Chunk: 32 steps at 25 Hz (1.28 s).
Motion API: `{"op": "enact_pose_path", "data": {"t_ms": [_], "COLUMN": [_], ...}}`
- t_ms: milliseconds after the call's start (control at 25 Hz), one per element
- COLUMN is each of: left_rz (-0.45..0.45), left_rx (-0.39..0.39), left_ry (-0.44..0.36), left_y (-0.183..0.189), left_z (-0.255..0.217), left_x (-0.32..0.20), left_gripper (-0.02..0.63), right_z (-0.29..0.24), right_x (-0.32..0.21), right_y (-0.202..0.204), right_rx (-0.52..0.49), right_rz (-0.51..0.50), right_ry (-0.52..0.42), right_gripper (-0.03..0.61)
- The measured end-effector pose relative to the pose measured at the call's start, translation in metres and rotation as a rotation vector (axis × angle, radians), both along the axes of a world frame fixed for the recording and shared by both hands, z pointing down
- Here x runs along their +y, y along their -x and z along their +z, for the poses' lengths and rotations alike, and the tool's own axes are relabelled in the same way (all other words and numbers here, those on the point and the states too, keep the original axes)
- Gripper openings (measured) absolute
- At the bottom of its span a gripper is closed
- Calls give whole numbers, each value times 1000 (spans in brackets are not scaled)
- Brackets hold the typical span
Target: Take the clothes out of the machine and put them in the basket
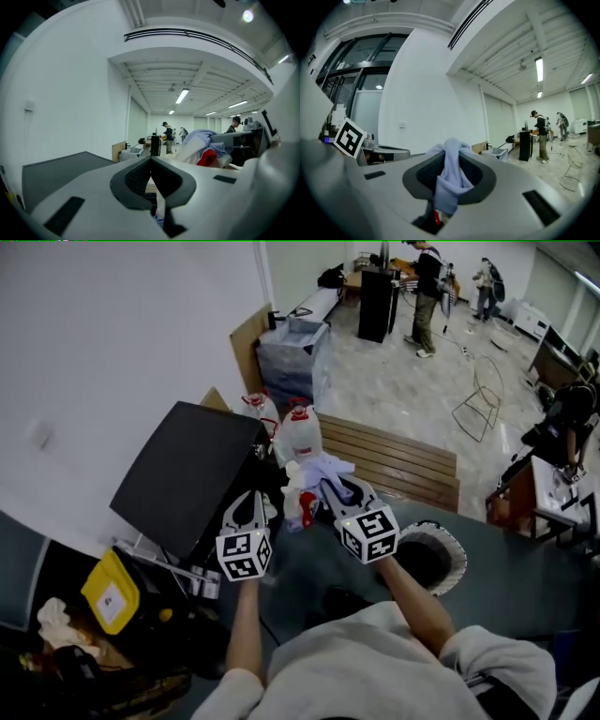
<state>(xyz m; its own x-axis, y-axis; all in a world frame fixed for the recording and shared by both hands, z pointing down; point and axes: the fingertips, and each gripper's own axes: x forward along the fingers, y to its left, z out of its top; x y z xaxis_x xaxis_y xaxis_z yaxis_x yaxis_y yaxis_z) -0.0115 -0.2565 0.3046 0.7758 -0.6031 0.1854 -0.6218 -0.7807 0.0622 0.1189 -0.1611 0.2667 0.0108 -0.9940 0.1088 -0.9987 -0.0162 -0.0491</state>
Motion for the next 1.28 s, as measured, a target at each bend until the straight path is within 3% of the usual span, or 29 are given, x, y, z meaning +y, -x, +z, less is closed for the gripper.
{"op": "enact_pose_path", "data": {"t_ms": [400, 880, 1120, 1280], "left_rz": [309, 665, 796, 833], "left_rx": [12, 42, 35, 23], "left_ry": [27, 22, 31, 37], "left_y": [-117, -293, -345, -366], "left_z": [6, -5, 1, 9], "left_x": [78, 218, 284, 310], "left_gripper": [18, 18, 18, 18], "right_z": [-29, -59, -55, -41], "right_x": [111, 276, 343, 370], "right_y": [-71, -188, -222, -241], "right_rx": [53, 129, 129, 112], "right_rz": [286, 638, 769, 808], "right_ry": [-27, -53, -39, -23], "right_gripper": [77, 77, 77, 77]}}
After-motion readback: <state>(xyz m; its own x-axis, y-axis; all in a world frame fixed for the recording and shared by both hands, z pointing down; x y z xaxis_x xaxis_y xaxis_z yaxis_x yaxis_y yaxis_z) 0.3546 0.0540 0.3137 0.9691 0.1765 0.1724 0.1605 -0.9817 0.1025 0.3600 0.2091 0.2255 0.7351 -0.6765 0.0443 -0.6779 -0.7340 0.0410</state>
